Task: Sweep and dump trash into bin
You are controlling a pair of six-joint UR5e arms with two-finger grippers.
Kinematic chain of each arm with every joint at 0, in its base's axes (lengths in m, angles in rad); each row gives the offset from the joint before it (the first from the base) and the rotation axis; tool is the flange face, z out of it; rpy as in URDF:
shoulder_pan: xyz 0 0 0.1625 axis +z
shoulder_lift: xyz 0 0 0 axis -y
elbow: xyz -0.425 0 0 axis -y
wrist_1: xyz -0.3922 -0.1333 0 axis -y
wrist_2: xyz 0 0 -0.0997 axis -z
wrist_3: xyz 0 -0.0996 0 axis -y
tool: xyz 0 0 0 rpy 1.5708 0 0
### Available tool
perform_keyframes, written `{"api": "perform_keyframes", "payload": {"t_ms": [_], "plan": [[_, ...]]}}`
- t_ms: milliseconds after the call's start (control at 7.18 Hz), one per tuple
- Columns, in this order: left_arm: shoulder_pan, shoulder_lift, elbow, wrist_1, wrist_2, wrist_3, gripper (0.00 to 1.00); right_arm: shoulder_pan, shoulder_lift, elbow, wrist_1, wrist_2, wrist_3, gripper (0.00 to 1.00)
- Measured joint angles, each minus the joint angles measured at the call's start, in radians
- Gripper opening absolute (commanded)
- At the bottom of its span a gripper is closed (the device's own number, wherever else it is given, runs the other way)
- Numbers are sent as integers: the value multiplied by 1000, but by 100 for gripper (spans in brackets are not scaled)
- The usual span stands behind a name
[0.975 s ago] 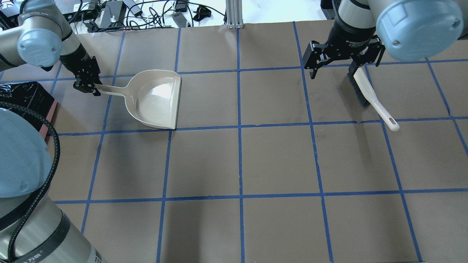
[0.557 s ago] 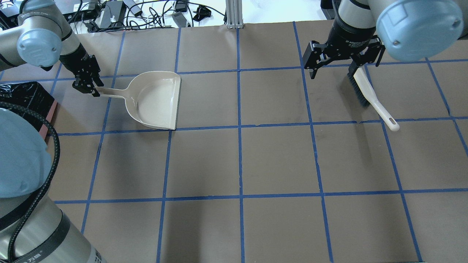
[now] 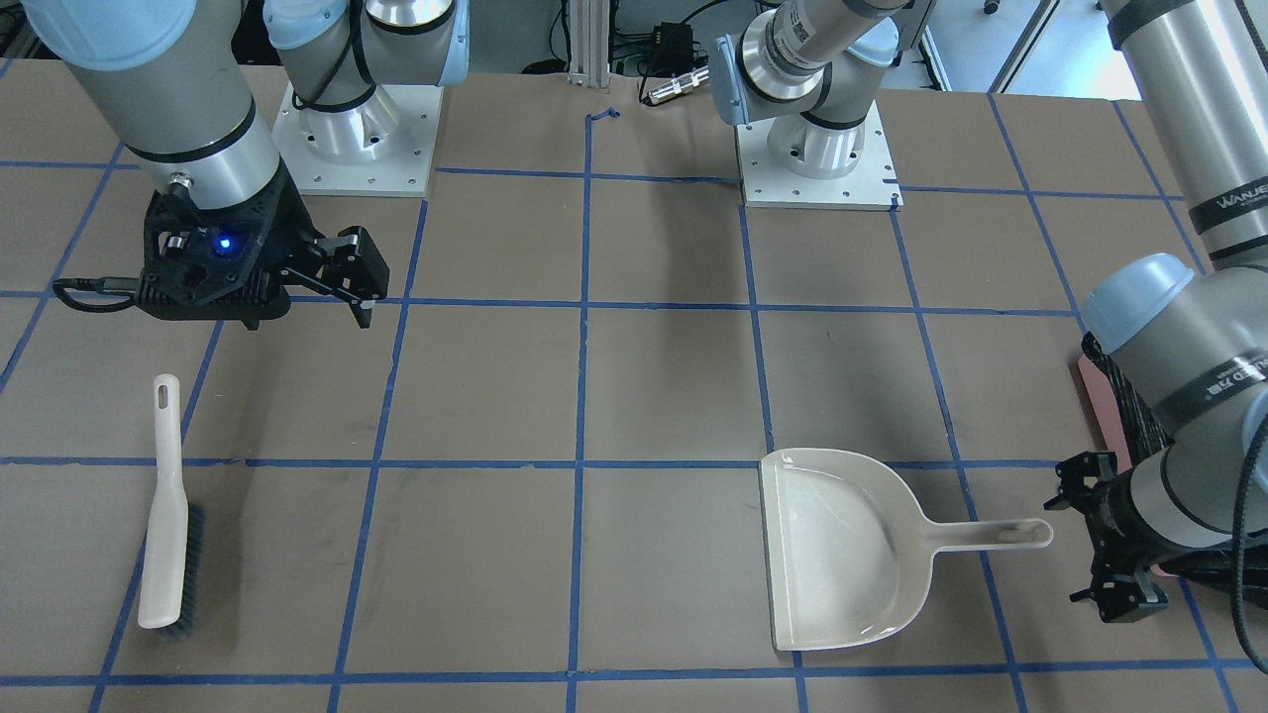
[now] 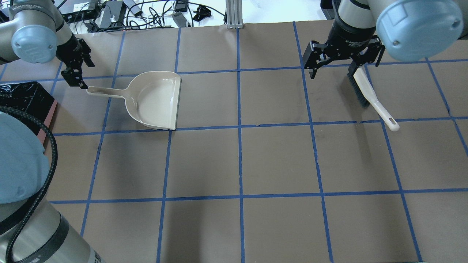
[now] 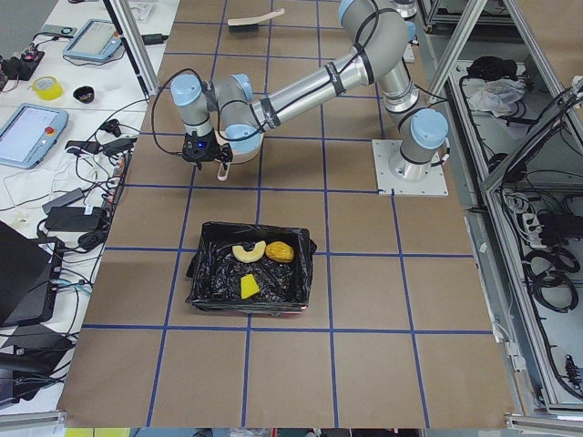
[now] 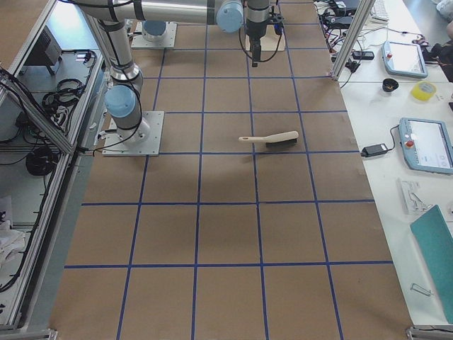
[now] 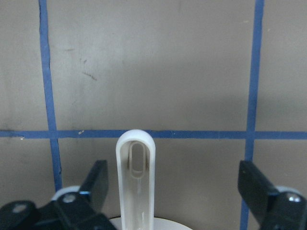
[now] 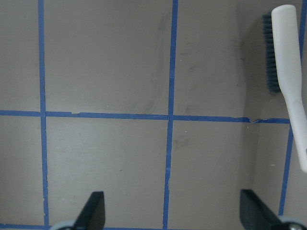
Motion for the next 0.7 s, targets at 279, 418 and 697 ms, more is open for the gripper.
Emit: {"api": "perform_keyframes", "payload": {"t_ms": [279, 418, 697], "plan": [[0, 28, 12, 25, 26, 92, 100, 0, -1, -1, 0, 0, 0, 100], [-2, 47, 14, 24, 20, 143, 100, 0, -1, -1, 0, 0, 1, 100], [-28, 88, 2, 13, 8, 339, 100, 0, -1, -1, -1, -1, 0, 100]]}}
